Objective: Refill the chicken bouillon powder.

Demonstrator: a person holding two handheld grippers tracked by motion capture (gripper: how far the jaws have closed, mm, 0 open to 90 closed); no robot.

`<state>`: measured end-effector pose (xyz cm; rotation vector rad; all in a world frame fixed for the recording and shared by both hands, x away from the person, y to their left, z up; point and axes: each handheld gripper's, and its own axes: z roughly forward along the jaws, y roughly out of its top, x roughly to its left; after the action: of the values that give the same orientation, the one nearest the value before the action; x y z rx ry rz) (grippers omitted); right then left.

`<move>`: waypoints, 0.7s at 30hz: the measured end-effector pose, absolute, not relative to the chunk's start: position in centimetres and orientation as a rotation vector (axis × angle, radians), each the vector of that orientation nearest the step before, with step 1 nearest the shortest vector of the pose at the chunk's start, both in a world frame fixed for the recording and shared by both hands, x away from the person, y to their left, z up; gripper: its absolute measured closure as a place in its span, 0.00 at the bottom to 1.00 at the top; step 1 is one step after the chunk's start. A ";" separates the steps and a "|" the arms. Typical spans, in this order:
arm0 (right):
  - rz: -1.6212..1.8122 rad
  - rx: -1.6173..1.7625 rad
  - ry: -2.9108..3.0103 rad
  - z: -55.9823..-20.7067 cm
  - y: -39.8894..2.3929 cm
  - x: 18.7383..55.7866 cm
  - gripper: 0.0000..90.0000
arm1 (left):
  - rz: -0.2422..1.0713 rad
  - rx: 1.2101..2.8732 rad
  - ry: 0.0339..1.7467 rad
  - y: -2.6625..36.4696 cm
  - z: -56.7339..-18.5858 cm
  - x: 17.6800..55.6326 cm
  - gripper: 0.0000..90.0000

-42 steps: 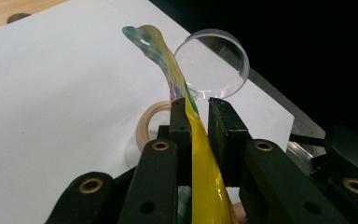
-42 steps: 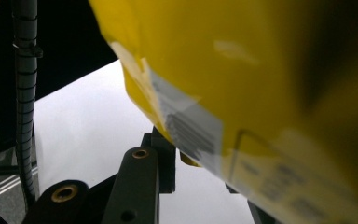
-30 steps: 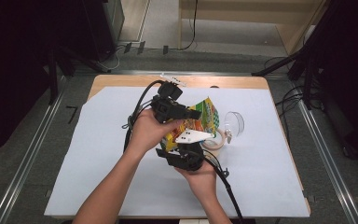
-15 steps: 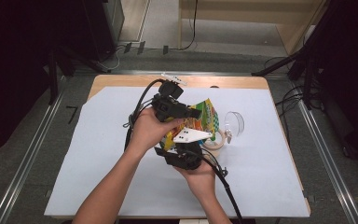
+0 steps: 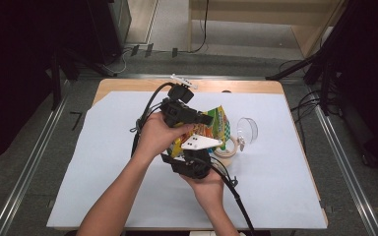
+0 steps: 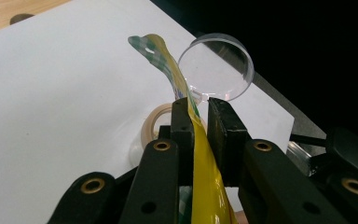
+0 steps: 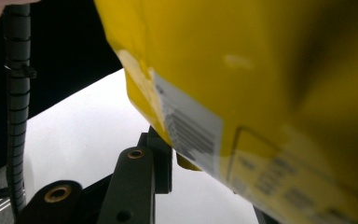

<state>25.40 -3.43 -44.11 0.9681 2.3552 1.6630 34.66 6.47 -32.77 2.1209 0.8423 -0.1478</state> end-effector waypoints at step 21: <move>1.654 1.036 2.365 -43.5 -3.4 25.7 0.77 | -0.206 2.094 0.881 6.5 -33.1 36.0 0.89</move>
<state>25.66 -3.42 -43.53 1.0359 2.3653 1.6539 35.97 6.52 -33.09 2.0938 0.8809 -0.2057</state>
